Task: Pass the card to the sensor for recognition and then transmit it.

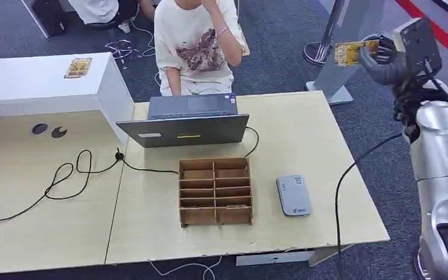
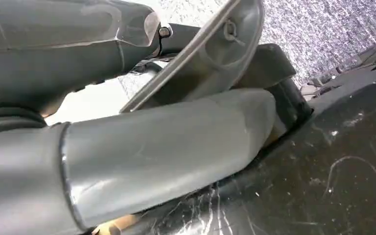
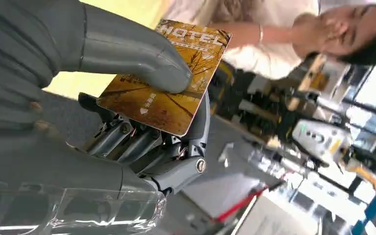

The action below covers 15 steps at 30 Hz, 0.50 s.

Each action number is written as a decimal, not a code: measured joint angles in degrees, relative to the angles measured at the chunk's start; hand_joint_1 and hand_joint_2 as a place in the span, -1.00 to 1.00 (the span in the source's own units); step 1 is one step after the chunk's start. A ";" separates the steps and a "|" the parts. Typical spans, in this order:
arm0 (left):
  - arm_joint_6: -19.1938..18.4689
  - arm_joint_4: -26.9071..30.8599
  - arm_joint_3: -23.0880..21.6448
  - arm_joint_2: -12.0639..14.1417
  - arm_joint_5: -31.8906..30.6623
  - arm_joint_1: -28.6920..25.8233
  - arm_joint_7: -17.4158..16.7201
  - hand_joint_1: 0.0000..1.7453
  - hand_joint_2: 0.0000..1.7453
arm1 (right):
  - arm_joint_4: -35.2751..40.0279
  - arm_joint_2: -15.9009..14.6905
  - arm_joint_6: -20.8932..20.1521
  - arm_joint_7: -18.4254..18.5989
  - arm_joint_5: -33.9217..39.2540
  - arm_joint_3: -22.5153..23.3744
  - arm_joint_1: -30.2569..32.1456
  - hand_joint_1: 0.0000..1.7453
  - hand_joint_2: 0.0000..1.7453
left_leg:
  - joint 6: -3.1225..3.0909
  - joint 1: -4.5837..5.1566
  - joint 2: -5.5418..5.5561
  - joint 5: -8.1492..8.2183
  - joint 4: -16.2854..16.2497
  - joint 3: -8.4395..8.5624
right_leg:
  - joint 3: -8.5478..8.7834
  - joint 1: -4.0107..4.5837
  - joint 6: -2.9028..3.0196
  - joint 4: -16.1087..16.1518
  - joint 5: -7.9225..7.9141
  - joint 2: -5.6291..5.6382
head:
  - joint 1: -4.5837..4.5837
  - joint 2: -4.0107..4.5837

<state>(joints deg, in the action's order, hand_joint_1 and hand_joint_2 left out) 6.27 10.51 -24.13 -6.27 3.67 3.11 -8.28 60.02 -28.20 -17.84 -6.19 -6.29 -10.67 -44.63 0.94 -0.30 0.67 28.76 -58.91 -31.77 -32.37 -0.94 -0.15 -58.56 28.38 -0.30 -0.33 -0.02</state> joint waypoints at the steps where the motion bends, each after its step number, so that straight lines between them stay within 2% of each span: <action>1: 0.04 0.00 0.09 0.00 0.07 -0.03 0.00 -1.00 -1.00 | -0.06 -1.04 -1.13 0.00 1.73 -0.06 0.25 1.00 1.00 | 0.00 0.00 0.01 0.00 0.00 -0.01 | 0.00 0.00 0.00 0.00 0.00 -0.02 | -0.02 0.00; 10: 0.20 -0.04 0.59 0.15 0.26 -0.05 0.02 -1.00 -1.00 | -1.29 -10.35 -10.85 1.79 17.45 -2.97 2.39 1.00 1.00 | -0.02 0.01 0.02 0.02 0.00 -0.02 | -0.01 -0.01 0.00 0.01 0.00 -0.03 | 0.00 0.00; 15: 0.35 -0.04 0.59 0.15 0.24 -0.03 0.02 -1.00 -1.00 | -1.59 -13.74 -12.50 2.56 21.21 -5.85 4.27 1.00 1.00 | -0.05 0.01 0.00 0.03 0.00 -0.01 | 0.00 0.00 0.00 0.00 0.00 -0.02 | 0.00 0.00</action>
<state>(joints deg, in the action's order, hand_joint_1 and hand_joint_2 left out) 6.62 10.47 -23.54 -6.12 3.91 3.08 -8.26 58.42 -41.94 -30.34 -3.63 14.93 -16.52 -40.36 0.89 -0.29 0.67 28.79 -58.91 -31.79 -32.37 -0.94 -0.15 -58.56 28.38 -0.31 -0.33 -0.02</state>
